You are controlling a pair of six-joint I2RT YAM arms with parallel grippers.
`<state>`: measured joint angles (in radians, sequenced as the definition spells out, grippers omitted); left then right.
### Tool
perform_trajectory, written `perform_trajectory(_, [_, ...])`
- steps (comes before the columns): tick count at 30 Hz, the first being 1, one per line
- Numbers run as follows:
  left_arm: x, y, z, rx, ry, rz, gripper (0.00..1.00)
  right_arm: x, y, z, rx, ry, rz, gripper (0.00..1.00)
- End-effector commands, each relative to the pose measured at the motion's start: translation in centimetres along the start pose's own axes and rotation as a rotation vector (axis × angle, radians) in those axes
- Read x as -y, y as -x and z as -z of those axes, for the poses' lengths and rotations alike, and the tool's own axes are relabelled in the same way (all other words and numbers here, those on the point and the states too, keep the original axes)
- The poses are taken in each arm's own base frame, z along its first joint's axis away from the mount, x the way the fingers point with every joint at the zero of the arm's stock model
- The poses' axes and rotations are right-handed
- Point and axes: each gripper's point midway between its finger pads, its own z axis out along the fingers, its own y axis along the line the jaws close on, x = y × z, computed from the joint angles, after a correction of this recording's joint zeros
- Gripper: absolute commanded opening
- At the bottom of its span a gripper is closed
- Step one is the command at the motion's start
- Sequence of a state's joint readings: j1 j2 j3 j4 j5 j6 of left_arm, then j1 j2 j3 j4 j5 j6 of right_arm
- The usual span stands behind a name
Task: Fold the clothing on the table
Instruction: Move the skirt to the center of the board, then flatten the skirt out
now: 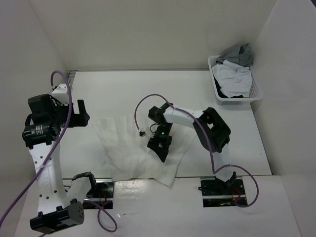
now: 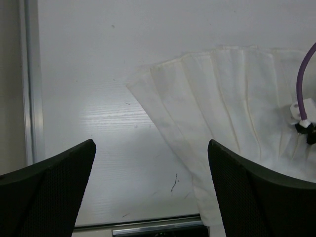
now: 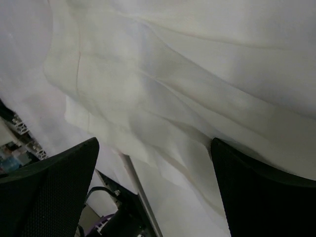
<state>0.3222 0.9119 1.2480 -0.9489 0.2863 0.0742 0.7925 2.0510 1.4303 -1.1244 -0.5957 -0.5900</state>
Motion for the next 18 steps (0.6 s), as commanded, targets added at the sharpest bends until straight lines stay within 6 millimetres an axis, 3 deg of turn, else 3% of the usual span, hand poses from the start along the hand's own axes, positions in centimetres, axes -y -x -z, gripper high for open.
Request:
perform_trajectory(1, [-0.1,1.6,0.1,0.065,0.000,-0.001,1.00,9.1,2.0,2.2,0.062,-0.287,0.018,0.99])
perform_trajectory(8, [-0.4,1.3,-0.8,0.059,-0.006,0.008,1.00,16.1,5.2,10.0,0.208,-0.519,-0.053,0.99])
perform_trajectory(14, [-0.6,1.0,-1.8,0.033,-0.019,0.008,1.00,20.3,6.5,12.2,0.237,-0.682,-0.144,0.99])
perform_trajectory(18, [-0.9,0.7,-2.5,0.017,-0.025,0.020,1.00,22.9,7.0,12.1,0.255,-0.761,-0.241,0.99])
